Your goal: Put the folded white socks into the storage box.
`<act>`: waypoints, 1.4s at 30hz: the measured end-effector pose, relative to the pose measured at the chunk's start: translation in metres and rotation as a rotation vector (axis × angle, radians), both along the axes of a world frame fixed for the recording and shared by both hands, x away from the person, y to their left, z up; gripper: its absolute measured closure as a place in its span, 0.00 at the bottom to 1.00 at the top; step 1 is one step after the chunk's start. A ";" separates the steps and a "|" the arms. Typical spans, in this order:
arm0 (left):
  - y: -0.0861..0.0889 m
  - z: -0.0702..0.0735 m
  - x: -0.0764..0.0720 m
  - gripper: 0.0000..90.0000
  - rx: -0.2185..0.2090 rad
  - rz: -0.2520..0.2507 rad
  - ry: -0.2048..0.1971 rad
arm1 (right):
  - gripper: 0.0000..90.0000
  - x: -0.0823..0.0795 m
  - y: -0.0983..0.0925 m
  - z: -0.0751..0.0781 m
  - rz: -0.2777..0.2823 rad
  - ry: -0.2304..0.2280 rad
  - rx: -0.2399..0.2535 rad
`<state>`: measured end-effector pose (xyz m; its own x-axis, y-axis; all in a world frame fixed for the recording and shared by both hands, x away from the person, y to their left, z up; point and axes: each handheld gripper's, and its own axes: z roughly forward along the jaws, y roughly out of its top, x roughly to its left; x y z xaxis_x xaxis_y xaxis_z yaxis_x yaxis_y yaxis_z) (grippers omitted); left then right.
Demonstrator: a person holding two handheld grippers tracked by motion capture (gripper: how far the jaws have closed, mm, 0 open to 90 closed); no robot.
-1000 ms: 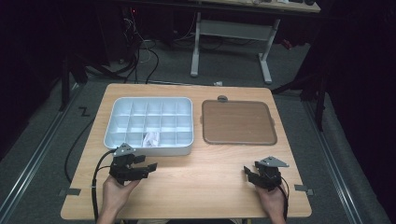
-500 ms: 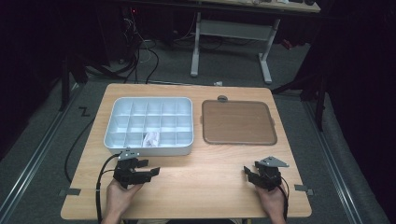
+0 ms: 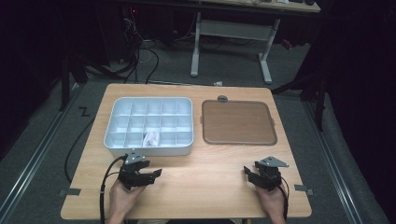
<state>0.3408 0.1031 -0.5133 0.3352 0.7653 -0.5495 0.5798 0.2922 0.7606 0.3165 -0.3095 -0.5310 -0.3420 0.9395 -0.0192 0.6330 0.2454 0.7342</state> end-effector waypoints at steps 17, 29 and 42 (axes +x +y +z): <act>-0.009 -0.011 0.004 0.41 0.038 0.018 -0.029 | 0.51 0.000 0.000 0.000 0.000 0.000 0.000; -0.013 -0.018 0.010 0.41 0.074 0.029 -0.042 | 0.51 0.000 0.000 0.000 0.000 0.000 0.000; -0.021 -0.031 0.011 0.41 0.151 0.018 -0.083 | 0.51 0.000 0.000 0.000 0.000 0.000 0.000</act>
<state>0.3515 0.0820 -0.5438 0.3603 0.8435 -0.3985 0.5088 0.1804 0.8418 0.3165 -0.3095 -0.5311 -0.3422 0.9394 -0.0191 0.6330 0.2455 0.7342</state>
